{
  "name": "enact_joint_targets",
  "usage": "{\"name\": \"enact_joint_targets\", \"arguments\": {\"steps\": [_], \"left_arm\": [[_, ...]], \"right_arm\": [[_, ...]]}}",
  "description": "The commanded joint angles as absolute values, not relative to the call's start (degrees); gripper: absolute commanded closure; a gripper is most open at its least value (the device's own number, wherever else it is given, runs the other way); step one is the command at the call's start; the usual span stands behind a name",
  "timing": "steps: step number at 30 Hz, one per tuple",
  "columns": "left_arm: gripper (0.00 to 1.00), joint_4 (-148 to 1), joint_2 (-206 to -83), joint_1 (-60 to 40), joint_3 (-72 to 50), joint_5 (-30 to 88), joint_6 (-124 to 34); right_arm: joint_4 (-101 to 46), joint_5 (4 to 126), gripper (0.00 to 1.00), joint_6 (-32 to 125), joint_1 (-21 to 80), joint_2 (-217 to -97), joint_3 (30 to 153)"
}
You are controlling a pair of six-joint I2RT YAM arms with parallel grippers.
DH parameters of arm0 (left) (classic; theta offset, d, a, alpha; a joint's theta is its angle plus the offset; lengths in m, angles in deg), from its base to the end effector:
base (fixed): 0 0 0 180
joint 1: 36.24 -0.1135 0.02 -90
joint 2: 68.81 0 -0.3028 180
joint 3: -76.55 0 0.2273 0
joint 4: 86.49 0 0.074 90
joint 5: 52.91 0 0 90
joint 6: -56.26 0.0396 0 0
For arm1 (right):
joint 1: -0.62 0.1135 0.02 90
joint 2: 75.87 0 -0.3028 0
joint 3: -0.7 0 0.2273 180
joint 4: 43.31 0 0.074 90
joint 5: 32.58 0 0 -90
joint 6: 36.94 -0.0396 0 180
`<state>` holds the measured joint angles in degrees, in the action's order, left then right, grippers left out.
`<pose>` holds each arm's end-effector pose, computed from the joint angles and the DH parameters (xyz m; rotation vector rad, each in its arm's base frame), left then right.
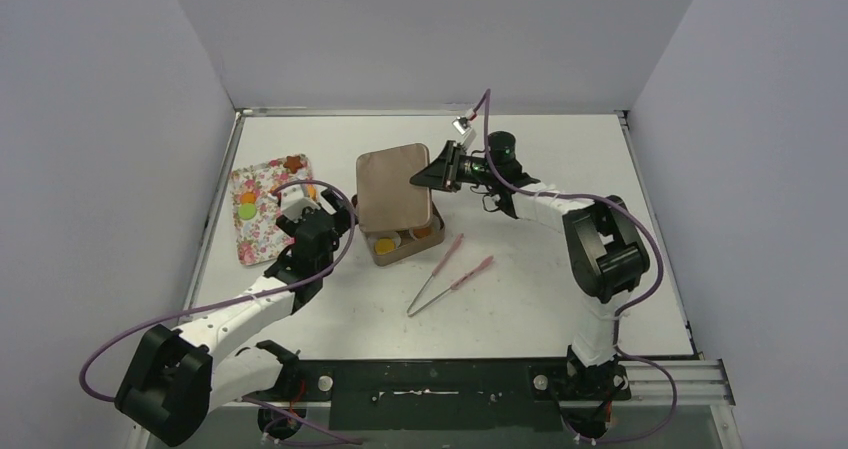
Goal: Pack the cookies
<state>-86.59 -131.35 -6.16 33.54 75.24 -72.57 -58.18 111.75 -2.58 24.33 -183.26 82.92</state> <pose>0.1799 -0.0759 0.2712 -0.5725 1.7491 -0.2060 0.3641 0.1950 0.2884 -0.2590 2.0442 1.7574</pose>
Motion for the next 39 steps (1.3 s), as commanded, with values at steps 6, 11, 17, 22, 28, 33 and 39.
{"name": "enact_joint_targets", "arguments": {"steps": [6,11,17,22,28,33,39], "left_arm": [[0.21,-87.6,-132.9,-10.1,35.1,74.4,-78.0],[0.21,-88.8,-133.4,-10.5,35.6,73.1,-78.1],[0.21,-90.4,-136.1,-11.6,35.7,70.8,-78.5],[0.21,-93.5,-140.9,-14.1,34.9,61.5,-78.6],[0.21,-96.6,-142.5,-15.0,34.4,55.2,-77.3],[0.21,-98.1,-142.7,-15.1,34.3,51.5,-76.8],[0.22,-97.5,-144.0,-15.1,33.7,50.1,-77.2]], "right_arm": [[-60.3,116.5,1.0,-3.7,27.5,-190.2,90.5],[-59.1,117.9,1.0,-3.9,27.3,-194.2,93.9],[-58.8,119.2,0.95,-4.3,25.9,-196.8,96.0],[-58.5,121.3,0.87,-3.9,24.5,-198.0,95.4],[-58.4,121.7,0.76,-2.3,23.4,-198.4,93.2],[-57.4,121.4,0.69,-1.3,22.4,-199.2,93.0],[-45.7,118.4,0.63,7.4,21.9,-198.6,95.8]]}}
